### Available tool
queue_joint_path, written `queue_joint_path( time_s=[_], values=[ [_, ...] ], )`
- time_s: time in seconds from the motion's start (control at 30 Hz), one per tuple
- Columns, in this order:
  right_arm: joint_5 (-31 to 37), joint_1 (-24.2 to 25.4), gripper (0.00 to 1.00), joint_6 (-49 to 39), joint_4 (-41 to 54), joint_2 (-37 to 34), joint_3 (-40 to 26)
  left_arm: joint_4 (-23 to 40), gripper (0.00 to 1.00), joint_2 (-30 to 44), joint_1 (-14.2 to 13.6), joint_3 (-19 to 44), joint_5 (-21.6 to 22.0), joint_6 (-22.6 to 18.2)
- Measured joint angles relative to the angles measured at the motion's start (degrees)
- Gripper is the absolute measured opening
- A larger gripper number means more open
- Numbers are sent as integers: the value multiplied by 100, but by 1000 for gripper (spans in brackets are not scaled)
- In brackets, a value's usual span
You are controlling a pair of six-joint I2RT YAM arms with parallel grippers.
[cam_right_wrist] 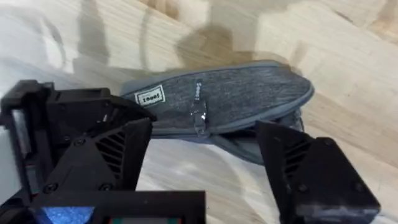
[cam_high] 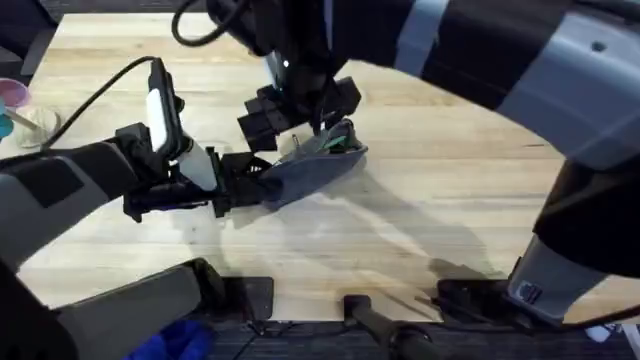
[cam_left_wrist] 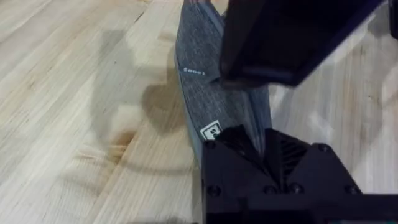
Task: Unzip the bag, pick up the pens from the table one at a time and place them inside, then zip the bag closed.
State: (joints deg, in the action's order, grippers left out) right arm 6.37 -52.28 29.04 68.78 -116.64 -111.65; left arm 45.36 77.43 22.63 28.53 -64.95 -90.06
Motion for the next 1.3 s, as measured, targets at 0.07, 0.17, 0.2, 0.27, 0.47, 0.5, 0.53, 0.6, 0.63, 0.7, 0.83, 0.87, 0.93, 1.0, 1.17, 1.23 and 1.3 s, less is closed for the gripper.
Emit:
queue_joint_path(
  time_s=[0.07, 0.17, 0.2, 0.27, 0.47, 0.5, 0.53, 0.6, 0.63, 0.7, 0.83, 0.87, 0.93, 1.0, 1.17, 1.23, 1.3],
  values=[
    [-15, -21, 996, 36, -31, -2, 105, 0, 40, 0, 0, 0, 0, 0],
    [-17, -64, 995, 83, -116, -2, 221, 0, 40, 0, 0, 0, 0, 0],
    [-17, -79, 995, 105, -155, 0, 260, 0, 40, 0, 0, 0, 0, 0],
    [-17, -110, 995, 127, -261, 0, 351, 0, 40, 0, 0, 0, 0, 0],
    [-17, -145, 987, 245, -479, -2, 645, 0, 40, -1, 0, 0, 2, 0],
    [-15, -146, 986, 256, -510, 0, 663, 0, 40, 0, 0, 0, 0, 0],
    [-17, -146, 985, 272, -542, 0, 680, 0, 40, -2, 0, 0, 2, 0],
    [-15, -144, 976, 275, -584, -2, 692, -2, 40, -2, 0, 0, 2, 0],
    [-15, -146, 962, 278, -592, 0, 694, -2, 40, 0, 0, 0, 2, 0],
    [-15, -146, 943, 284, -591, -4, 697, -2, 40, 0, 0, 0, 2, 0],
    [-15, -146, 919, 295, -580, -104, 699, -2, 40, 0, 0, 0, 2, 0],
    [-15, -150, 915, 295, -580, -140, 699, -2, 40, 0, 0, 0, 2, 0],
    [-17, -168, 910, 295, -556, -197, 705, 0, 40, 0, 0, 0, 5, 0],
    [-13, -183, 906, 315, -533, -214, 705, 2, 40, 0, 0, -2, 15, 0],
    [-8, -190, 836, 334, -523, -215, 705, 1, 40, -2, 0, -4, 13, 0],
    [10, -187, 764, 353, -498, -216, 707, 2, 40, 0, 0, -4, 13, 0],
    [29, -187, 680, 357, -482, -216, 710, 2, 40, 0, 0, -4, 13, 0]
  ],
)
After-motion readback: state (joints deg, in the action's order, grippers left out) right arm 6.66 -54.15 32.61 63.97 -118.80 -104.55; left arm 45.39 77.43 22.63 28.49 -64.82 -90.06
